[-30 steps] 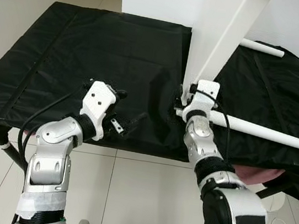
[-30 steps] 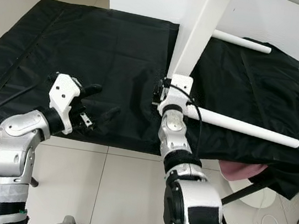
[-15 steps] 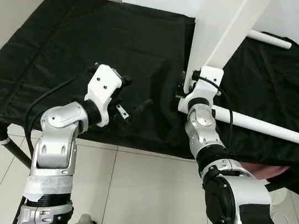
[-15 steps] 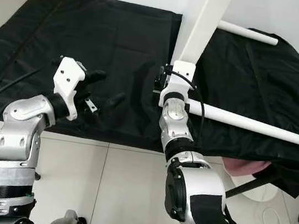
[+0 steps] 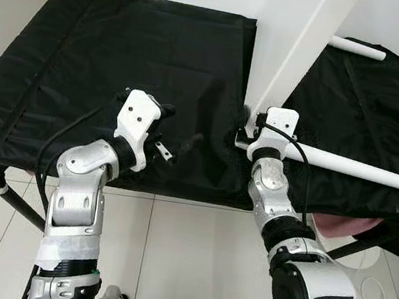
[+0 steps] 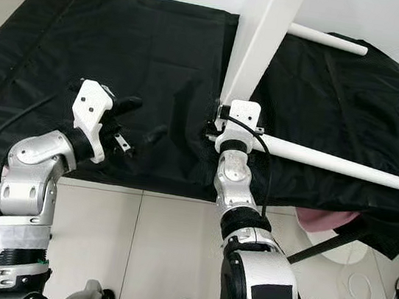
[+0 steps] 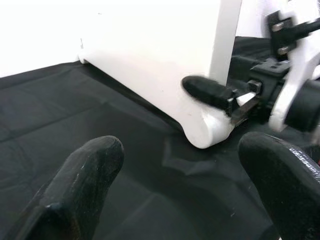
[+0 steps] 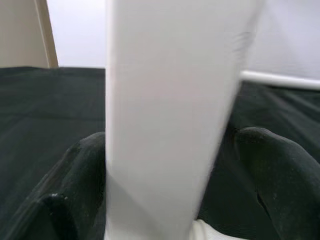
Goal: Building children table
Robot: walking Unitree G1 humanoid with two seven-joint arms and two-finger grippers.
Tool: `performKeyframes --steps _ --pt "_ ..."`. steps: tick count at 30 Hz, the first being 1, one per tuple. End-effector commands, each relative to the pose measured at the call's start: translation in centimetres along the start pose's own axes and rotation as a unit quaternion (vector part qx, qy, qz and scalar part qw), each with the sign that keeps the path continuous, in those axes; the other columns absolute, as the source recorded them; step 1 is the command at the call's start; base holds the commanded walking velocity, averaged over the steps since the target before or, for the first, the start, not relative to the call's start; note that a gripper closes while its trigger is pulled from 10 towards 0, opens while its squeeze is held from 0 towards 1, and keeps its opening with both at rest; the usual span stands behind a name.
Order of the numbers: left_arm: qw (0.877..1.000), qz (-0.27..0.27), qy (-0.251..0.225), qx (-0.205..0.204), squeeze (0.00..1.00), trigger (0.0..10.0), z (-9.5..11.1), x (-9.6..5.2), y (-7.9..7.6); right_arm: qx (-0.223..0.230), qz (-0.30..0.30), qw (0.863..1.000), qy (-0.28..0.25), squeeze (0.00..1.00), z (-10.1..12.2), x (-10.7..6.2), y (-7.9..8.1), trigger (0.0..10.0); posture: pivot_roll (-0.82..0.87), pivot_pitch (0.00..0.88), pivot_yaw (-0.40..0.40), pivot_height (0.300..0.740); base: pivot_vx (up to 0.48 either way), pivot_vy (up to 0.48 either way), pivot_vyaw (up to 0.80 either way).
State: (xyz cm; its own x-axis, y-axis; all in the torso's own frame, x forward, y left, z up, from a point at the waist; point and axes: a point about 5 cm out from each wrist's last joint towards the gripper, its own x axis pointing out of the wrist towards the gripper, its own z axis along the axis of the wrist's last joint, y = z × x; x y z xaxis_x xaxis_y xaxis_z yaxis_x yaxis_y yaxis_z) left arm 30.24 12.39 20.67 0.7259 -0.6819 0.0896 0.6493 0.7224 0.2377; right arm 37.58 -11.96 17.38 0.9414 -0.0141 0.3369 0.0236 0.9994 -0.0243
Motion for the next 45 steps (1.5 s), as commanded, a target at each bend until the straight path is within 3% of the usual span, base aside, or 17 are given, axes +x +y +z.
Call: performKeyframes --steps 1,9,15,19,21,26,31,35,40,45 --pt "0.982 0.188 0.001 -0.009 0.0 10.0 -0.7 -0.4 1.9 -0.005 -0.001 1.0 -0.003 0.0 -0.4 -0.7 -0.8 10.0 0.03 0.063 -0.022 0.74 0.0 0.0 0.0" --pt "0.981 0.196 0.005 -0.016 0.0 10.0 -1.3 -0.6 1.9 -0.003 -0.002 1.0 -0.013 0.0 -0.6 -1.8 -1.5 10.0 0.02 0.044 -0.014 0.74 0.0 0.0 0.0" --pt "0.975 0.213 0.025 -0.053 0.0 10.0 -2.9 -1.3 2.7 -0.011 0.019 0.999 -0.031 0.0 -0.5 -4.0 -2.1 10.0 0.01 0.019 -0.004 0.74 0.0 0.0 0.0" --pt "0.966 0.252 0.028 -0.046 0.0 10.0 -4.0 -2.4 3.3 -0.009 0.031 0.999 -0.024 0.0 -0.9 -5.8 -2.4 10.0 0.0 0.006 -0.01 0.74 0.0 0.0 0.0" --pt "0.957 0.28 0.018 -0.072 0.0 10.0 -4.5 -2.7 3.3 -0.01 0.029 0.999 -0.013 0.0 -1.2 -6.6 -2.9 10.0 -0.01 0.0 -0.014 0.74 0.0 0.0 0.0" --pt "0.953 0.29 0.015 -0.083 0.0 10.0 -4.6 -2.9 3.2 -0.011 0.026 1.0 -0.008 0.0 -1.4 -6.9 -3.2 10.0 -0.01 0.0 -0.011 0.74 0.0 0.0 0.0" --pt "0.952 0.292 0.0 -0.088 0.0 10.0 -6.0 -4.0 2.2 -0.023 -0.005 1.0 0.01 0.0 -2.4 -8.4 -5.0 10.0 -0.01 0.0 -0.005 0.74 0.0 0.0 0.0" --pt "0.955 0.286 -0.004 -0.084 0.0 10.0 -6.3 -4.3 1.7 -0.019 -0.001 1.0 0.013 0.0 -2.5 -8.9 -5.0 10.0 -0.01 0.0 -0.004 0.74 0.0 0.0 0.0" --pt "0.957 0.273 -0.019 -0.101 0.0 10.0 -7.8 -5.1 -0.7 -0.002 0.026 0.999 0.018 0.0 -2.8 -10.6 -4.3 10.0 -0.01 0.0 -0.005 0.74 0.0 0.0 0.0" --pt "0.955 0.279 -0.018 -0.101 0.0 10.0 -8.0 -5.3 -1.2 0.0 0.028 0.999 0.017 0.0 -2.7 -11.0 -4.2 10.0 -0.01 0.0 -0.011 0.74 0.0 0.0 0.0"
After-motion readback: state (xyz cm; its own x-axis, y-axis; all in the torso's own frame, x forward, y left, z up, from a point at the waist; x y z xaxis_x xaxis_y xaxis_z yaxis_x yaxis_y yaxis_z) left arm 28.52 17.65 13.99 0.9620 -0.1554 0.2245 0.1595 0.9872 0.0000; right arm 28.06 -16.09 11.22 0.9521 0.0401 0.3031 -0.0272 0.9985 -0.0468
